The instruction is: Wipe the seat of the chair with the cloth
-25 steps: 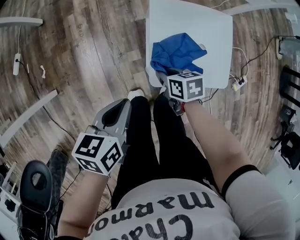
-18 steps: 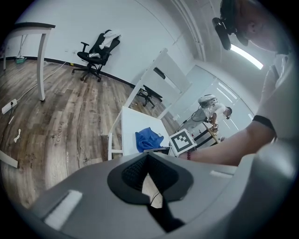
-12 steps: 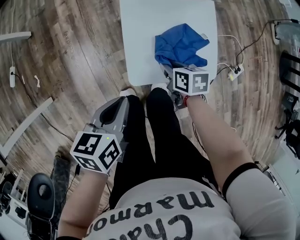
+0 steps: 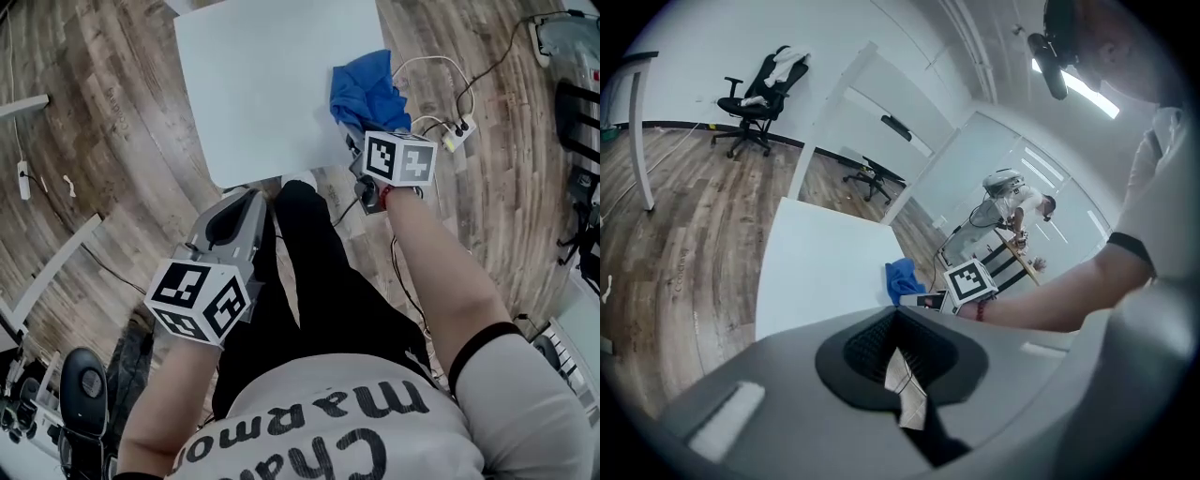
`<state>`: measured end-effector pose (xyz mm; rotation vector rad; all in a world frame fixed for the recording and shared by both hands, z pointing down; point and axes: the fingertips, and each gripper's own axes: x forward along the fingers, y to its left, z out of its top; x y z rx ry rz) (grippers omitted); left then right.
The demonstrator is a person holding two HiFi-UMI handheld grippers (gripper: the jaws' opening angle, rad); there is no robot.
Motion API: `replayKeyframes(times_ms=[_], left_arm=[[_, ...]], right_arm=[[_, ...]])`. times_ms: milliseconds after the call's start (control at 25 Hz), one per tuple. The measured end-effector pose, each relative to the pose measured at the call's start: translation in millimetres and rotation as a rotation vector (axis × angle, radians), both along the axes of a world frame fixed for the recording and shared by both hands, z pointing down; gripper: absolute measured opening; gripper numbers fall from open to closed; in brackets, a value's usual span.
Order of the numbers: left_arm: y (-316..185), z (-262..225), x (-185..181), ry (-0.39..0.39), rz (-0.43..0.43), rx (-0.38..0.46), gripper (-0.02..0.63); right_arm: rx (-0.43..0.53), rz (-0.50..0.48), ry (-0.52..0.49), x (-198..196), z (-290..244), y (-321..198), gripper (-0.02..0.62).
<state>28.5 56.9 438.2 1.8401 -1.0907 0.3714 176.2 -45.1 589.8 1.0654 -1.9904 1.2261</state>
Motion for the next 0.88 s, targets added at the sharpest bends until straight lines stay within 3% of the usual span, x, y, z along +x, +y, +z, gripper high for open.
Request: replayKeyframes(times_ms=[280, 400, 640, 760, 880], left_arm=[[-11, -8, 42, 0.006, 0.033, 0.014, 0.006], [-13, -11, 46, 0.005, 0.021, 0.024, 0.006], [2, -9, 31, 0.001, -0.023, 0.023, 0.006], [17, -4, 18, 0.005, -0.041, 0.014, 0.006], [28, -1, 7, 0.013, -0.057, 0.014, 0.006]], right_arm=[[-0.016, 0.068, 0.035, 60, 2, -6, 0.048], [-0.006, 0.046, 0.036, 73, 2, -5, 0.047], [0.021, 0.062, 0.105, 94, 0, -9, 0.046], [0.051, 0.132, 0.145, 103, -6, -16, 0.047], [0.134, 0.212, 0.101, 104, -33, -30, 0.046]])
